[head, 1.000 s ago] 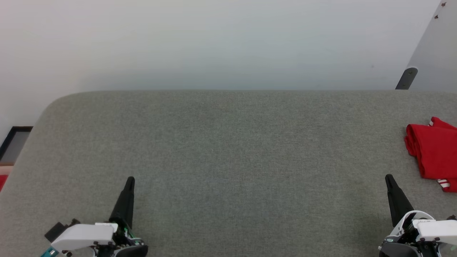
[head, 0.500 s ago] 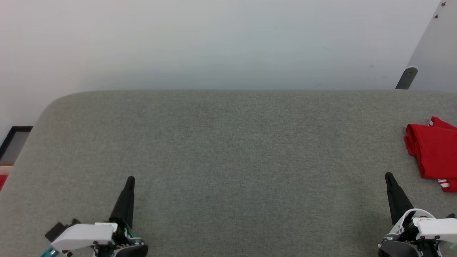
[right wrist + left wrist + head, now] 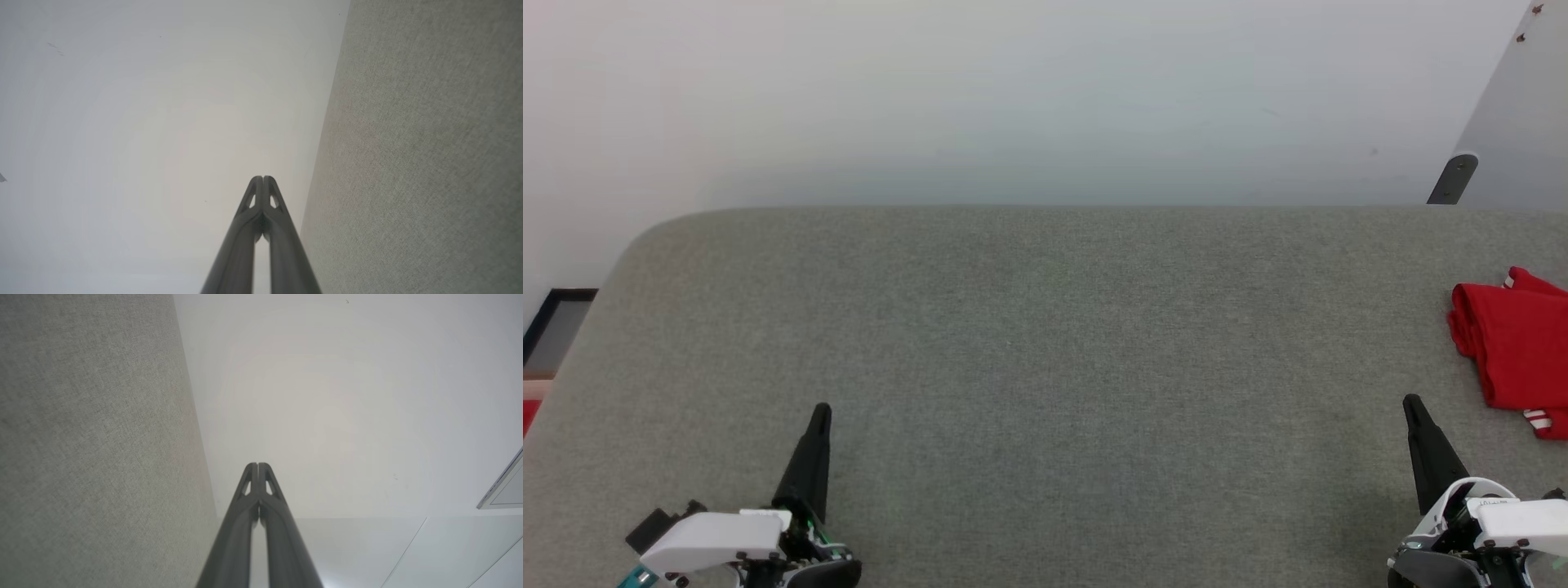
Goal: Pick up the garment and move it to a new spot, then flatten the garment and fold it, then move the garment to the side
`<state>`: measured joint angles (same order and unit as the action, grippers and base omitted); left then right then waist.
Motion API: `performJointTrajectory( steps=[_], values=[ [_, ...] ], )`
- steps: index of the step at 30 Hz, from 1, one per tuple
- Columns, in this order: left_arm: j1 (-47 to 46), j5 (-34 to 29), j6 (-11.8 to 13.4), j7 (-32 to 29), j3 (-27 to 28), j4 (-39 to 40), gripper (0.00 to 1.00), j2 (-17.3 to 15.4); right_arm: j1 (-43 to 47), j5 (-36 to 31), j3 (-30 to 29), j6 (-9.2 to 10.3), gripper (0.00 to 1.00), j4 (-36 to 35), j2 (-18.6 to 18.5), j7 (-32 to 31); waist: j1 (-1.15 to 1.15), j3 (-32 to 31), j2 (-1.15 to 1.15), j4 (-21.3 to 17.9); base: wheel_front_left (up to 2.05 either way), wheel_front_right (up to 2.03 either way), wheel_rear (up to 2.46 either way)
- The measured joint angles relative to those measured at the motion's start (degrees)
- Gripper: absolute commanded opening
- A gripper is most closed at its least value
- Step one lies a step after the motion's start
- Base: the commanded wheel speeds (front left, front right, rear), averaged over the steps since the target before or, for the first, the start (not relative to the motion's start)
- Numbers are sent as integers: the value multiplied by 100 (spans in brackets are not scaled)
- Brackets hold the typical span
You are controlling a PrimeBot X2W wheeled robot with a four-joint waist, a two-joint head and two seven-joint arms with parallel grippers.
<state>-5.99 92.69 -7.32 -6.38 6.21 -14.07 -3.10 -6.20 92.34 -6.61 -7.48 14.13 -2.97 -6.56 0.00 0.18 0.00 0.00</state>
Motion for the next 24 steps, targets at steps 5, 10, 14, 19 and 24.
performJointTrajectory(
  steps=[5,10,14,19,24],
  values=[
    [0,0,0,0,2,0,0,2,0,0,0,0,0,0,0,0,0,0,0,0,0,0,0],
    [-1,-1,0,-14,3,0,0,3,0,0,0,0,0,0,0,0,0,0,0,0,0,0,0],
    [-1,-4,0,-14,5,0,0,4,0,0,0,0,0,0,1,0,0,0,0,0,0,0,0],
    [-1,-5,0,-14,8,0,0,7,0,0,0,0,0,0,1,0,0,0,0,0,0,0,0],
    [-1,-5,0,-15,9,0,0,8,0,0,0,0,0,0,1,0,0,0,0,0,0,0,0]
  ],
)
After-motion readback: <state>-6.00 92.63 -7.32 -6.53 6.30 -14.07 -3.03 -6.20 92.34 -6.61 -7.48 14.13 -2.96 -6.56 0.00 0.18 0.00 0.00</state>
